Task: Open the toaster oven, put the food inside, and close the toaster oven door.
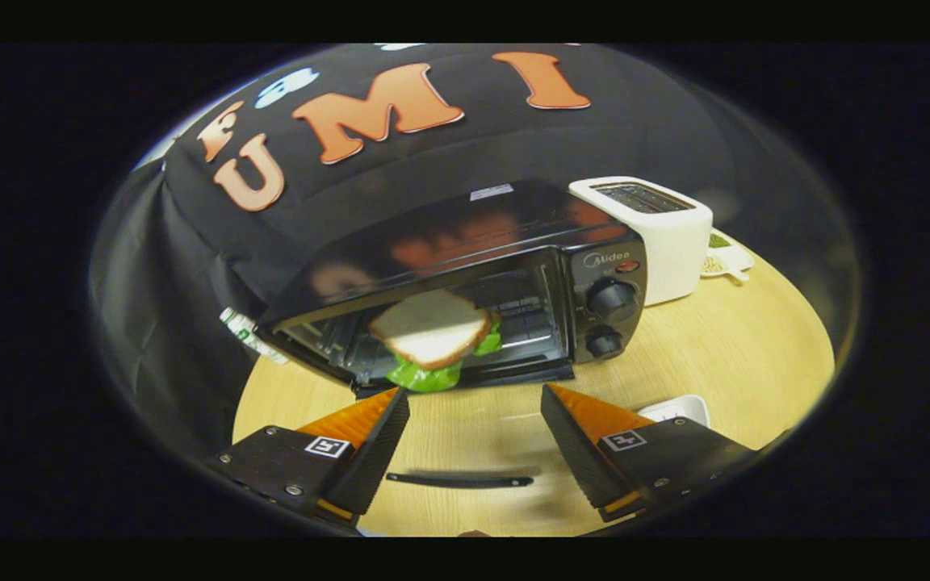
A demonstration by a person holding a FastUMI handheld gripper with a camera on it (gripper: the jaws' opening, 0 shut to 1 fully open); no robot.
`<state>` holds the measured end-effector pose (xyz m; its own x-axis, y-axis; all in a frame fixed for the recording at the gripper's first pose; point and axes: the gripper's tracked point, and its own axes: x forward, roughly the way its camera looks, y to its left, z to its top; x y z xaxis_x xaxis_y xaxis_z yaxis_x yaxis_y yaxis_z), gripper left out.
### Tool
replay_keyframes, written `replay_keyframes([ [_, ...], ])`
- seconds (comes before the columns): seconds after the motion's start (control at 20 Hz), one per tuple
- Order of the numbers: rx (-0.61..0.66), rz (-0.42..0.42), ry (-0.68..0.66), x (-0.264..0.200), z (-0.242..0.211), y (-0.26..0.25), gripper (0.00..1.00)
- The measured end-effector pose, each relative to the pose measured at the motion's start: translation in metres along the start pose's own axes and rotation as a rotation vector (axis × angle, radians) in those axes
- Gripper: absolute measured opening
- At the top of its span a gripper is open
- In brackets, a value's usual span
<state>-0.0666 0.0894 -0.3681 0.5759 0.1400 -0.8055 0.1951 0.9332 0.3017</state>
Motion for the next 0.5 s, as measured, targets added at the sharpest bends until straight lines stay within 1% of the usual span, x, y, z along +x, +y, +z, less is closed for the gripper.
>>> replay_keyframes([
  [0.2, -0.094, 0.039, 0.068, -0.023, -0.04, 0.009, 0.97],
  [0.25, -0.105, 0.046, 0.091, -0.028, -0.058, 0.008, 0.97],
  [0.3, -0.111, 0.053, 0.111, -0.032, -0.067, 0.01, 0.97],
  [0.5, -0.144, 0.061, 0.175, -0.04, -0.095, 0.018, 0.97],
])
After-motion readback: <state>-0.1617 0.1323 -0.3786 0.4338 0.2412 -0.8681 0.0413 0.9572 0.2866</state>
